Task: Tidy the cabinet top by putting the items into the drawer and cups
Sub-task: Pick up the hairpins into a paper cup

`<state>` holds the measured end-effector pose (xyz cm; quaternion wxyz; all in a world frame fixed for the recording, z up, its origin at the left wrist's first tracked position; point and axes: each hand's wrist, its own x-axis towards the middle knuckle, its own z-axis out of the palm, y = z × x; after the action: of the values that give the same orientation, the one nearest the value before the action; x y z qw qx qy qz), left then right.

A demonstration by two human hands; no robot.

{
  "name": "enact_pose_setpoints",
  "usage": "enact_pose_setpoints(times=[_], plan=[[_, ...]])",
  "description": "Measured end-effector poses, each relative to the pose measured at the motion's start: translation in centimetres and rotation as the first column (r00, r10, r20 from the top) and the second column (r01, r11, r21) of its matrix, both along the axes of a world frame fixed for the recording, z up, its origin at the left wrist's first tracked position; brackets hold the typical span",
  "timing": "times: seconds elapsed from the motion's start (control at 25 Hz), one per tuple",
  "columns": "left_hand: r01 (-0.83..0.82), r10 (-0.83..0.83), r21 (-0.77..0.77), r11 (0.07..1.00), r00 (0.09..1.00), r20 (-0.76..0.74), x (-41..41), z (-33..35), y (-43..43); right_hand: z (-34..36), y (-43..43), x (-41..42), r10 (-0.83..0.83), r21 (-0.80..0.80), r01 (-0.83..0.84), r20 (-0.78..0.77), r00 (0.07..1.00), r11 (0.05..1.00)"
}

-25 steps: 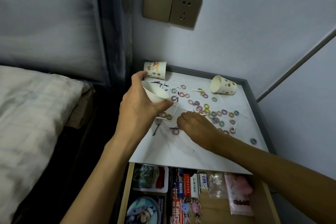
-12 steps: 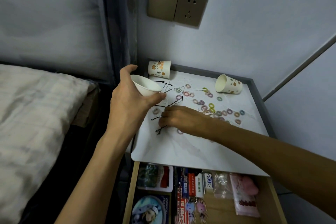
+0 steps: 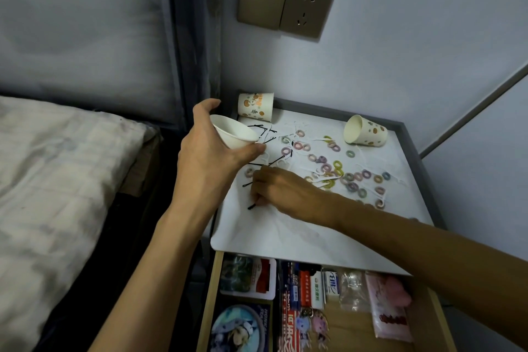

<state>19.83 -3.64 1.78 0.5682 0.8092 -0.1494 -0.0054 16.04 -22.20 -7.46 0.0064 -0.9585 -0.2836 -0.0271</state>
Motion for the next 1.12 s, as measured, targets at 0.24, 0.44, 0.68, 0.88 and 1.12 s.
enact_pose_setpoints(times=[0.24,0.44,0.68,0.88,1.12], plan=[[-0.01,0.01,-0.032,0.999,1.0,0.005,0.2,0.3,0.4,1.9,-0.2,-0.5,-0.313,0.149,0.334,-0.146,0.938,0.931],[-0.017,0.016,-0.026,1.0,1.0,-0.004,0.2,0.2,0.5,3.4,0.1,3.1,-0.268,0.255,0.318,-0.21,0.94,0.913],[-0.012,0.012,-0.018,1.0,1.0,0.0,0.3,0.2,0.6,1.4,0.7,4.1,-0.394,0.167,0.49,-0.403,0.826,0.855],[-0.015,0.015,-0.013,1.0,1.0,0.001,0.2,0.1,0.8,-0.3,0.3,3.3,-0.118,0.02,0.117,0.037,0.992,0.993],[-0.01,0.01,-0.021,1.0,1.0,0.002,0.0,0.3,1.1,1.4,1.0,3.7,-0.533,0.551,0.603,-0.306,0.789,0.577]])
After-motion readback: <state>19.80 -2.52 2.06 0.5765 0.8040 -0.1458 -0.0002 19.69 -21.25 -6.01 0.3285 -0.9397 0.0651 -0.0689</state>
